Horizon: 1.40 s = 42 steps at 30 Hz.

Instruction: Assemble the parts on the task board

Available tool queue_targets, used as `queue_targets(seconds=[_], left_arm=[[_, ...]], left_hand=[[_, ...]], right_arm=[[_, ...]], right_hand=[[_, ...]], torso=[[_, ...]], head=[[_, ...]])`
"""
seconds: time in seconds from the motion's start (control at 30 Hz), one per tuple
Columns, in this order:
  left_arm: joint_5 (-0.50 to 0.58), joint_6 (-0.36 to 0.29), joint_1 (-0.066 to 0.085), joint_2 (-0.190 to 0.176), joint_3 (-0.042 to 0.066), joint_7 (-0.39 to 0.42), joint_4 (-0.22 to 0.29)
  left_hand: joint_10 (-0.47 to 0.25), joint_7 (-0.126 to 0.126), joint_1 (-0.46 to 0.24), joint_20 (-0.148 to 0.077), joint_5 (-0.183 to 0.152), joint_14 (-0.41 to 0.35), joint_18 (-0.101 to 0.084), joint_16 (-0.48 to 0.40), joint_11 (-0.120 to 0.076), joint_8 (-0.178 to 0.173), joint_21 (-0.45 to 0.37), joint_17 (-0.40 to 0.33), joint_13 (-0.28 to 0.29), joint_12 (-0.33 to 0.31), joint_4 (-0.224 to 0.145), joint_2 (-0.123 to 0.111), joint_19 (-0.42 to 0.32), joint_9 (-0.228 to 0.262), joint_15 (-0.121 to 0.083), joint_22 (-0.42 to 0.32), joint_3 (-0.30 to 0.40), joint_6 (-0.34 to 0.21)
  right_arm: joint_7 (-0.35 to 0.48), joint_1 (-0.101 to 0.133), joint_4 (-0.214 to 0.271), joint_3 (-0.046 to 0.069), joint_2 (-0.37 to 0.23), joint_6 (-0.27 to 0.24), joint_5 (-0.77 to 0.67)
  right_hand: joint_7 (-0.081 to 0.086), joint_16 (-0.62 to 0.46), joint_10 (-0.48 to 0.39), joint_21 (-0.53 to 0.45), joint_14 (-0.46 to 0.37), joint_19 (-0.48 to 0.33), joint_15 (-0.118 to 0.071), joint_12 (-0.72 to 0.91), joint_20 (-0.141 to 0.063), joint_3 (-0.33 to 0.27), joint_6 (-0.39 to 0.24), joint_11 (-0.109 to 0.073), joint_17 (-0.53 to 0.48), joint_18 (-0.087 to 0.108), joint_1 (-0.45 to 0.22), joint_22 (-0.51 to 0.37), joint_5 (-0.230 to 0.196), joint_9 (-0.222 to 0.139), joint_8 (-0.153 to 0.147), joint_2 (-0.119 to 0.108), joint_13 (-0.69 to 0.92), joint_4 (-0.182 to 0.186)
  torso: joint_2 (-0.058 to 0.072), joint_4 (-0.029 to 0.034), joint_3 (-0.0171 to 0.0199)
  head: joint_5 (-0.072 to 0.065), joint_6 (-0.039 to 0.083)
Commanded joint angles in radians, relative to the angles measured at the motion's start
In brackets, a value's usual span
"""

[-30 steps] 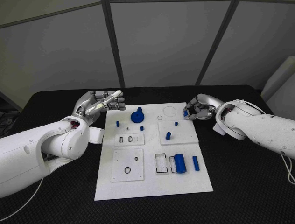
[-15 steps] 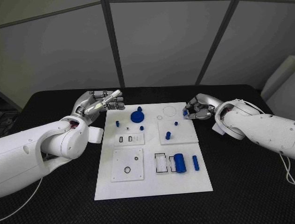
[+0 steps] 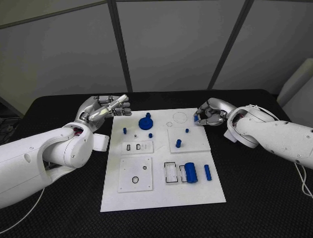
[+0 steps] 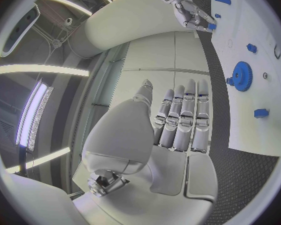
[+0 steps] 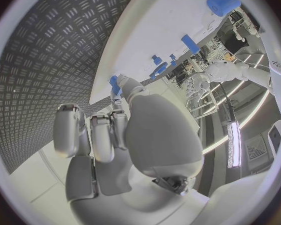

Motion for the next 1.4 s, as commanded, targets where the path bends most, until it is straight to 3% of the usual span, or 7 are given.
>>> queue_targets(seconds=[0.03, 0.23, 0.4, 0.67, 0.87, 0.93, 1.4], left_arm=[[-0.004, 0.011, 0.001, -0.001, 0.001, 0.010, 0.001], [-0.004, 0.011, 0.001, -0.007, 0.001, 0.010, 0.006], [-0.004, 0.010, 0.001, -0.012, 0.001, 0.010, 0.010], [-0.004, 0.010, 0.002, -0.012, 0.001, 0.009, 0.008], [-0.004, 0.010, 0.002, -0.008, 0.001, 0.009, 0.003], [-0.004, 0.010, 0.002, -0.006, 0.001, 0.009, 0.001], [-0.004, 0.011, 0.002, -0.001, 0.001, 0.009, -0.005]], left_hand=[[-0.005, 0.004, -0.003, 0.003, 0.000, -0.006, -0.010, -0.004, -0.001, -0.002, 0.004, 0.001, -0.001, -0.003, -0.004, 0.010, -0.007, -0.001, 0.000, -0.002, 0.001, -0.001], [-0.005, 0.004, -0.003, 0.003, -0.001, -0.006, -0.010, -0.004, -0.001, -0.002, 0.004, 0.002, -0.001, -0.003, -0.004, 0.009, -0.007, -0.001, 0.001, -0.002, 0.000, -0.002], [-0.005, 0.004, -0.004, 0.003, -0.002, -0.006, -0.010, -0.004, -0.001, -0.002, 0.004, 0.002, -0.001, -0.003, -0.004, 0.009, -0.007, -0.001, 0.001, -0.002, 0.000, -0.002], [-0.005, 0.004, -0.004, 0.003, -0.002, -0.006, -0.010, -0.005, -0.001, -0.002, 0.004, 0.002, -0.001, -0.003, -0.004, 0.009, -0.007, -0.001, 0.001, -0.002, 0.000, -0.002], [-0.005, 0.004, -0.004, 0.003, -0.002, -0.006, -0.010, -0.005, -0.001, -0.002, 0.004, 0.002, -0.001, -0.003, -0.004, 0.009, -0.007, -0.001, 0.001, -0.002, 0.000, -0.002], [-0.005, 0.004, -0.004, 0.004, -0.002, -0.006, -0.010, -0.005, -0.001, -0.002, 0.004, 0.002, -0.001, -0.003, -0.004, 0.009, -0.007, -0.001, 0.001, -0.002, 0.000, -0.001], [-0.005, 0.003, -0.005, 0.004, -0.003, -0.006, -0.010, -0.005, -0.001, -0.001, 0.005, 0.002, -0.001, -0.003, -0.004, 0.009, -0.008, 0.000, 0.001, -0.002, -0.001, -0.001]], right_arm=[[-0.017, 0.001, 0.024, 0.000, -0.004, -0.053, -0.007], [-0.068, 0.002, 0.109, 0.003, -0.026, -0.081, -0.049], [-0.126, 0.003, 0.212, 0.012, -0.033, -0.100, -0.101], [-0.171, 0.004, 0.322, 0.018, 0.028, -0.089, -0.177], [-0.204, 0.004, 0.320, 0.016, 0.120, -0.079, -0.234], [-0.217, 0.004, 0.312, 0.014, 0.153, -0.073, -0.243], [-0.248, -0.004, 0.272, -0.028, 0.252, -0.020, -0.260]], right_hand=[[0.001, 0.006, 0.002, 0.006, 0.099, 0.002, -0.007, 0.002, -0.007, 0.008, 0.009, -0.006, 0.234, -0.013, -0.005, 0.012, 0.007, 0.003, 0.006, 0.009, 0.124, -0.001], [-0.001, 0.005, -0.002, 0.005, 0.099, 0.000, -0.008, -0.003, -0.008, 0.013, 0.013, -0.007, 0.233, -0.012, -0.010, 0.009, 0.012, 0.003, 0.006, 0.008, 0.119, -0.003], [-0.003, 0.006, -0.003, 0.006, 0.099, 0.001, -0.010, -0.005, -0.009, 0.017, 0.020, -0.009, 0.234, -0.013, -0.016, 0.012, 0.013, 0.003, 0.009, 0.005, 0.117, -0.005], [-0.009, 0.005, -0.007, 0.006, 0.099, 0.002, -0.014, -0.010, -0.013, 0.026, 0.036, -0.014, 0.232, -0.013, -0.026, 0.012, 0.012, 0.005, 0.015, 0.000, 0.113, -0.009], [-0.012, 0.005, -0.007, 0.006, 0.099, 0.002, -0.016, -0.011, -0.014, 0.030, 0.042, -0.016, 0.232, -0.013, -0.030, 0.013, 0.013, 0.006, 0.017, 0.001, 0.112, -0.011], [-0.012, 0.005, -0.007, 0.006, 0.099, 0.002, -0.016, -0.011, -0.014, 0.030, 0.042, -0.016, 0.232, -0.013, -0.030, 0.013, 0.013, 0.006, 0.017, 0.001, 0.112, -0.011], [-0.013, 0.006, -0.006, 0.007, 0.099, 0.002, -0.017, -0.010, -0.017, 0.031, 0.042, -0.017, 0.234, -0.013, -0.046, 0.014, 0.013, 0.005, 0.016, -0.003, 0.113, -0.008]], torso=[[-0.001, -0.0001, -0.0009], [-0.004, -0.0022, -0.0014], [-0.008, -0.0015, -0.0051], [-0.011, 0.0005, -0.0052], [-0.010, 0.0004, -0.0097], [-0.008, 0.0016, -0.0064], [-0.009, -0.0001, -0.0052]], head=[[0.003, -0.003], [0.011, -0.006], [0.015, -0.006], [0.026, -0.011], [0.029, -0.015], [0.030, -0.016], [0.041, -0.031]])
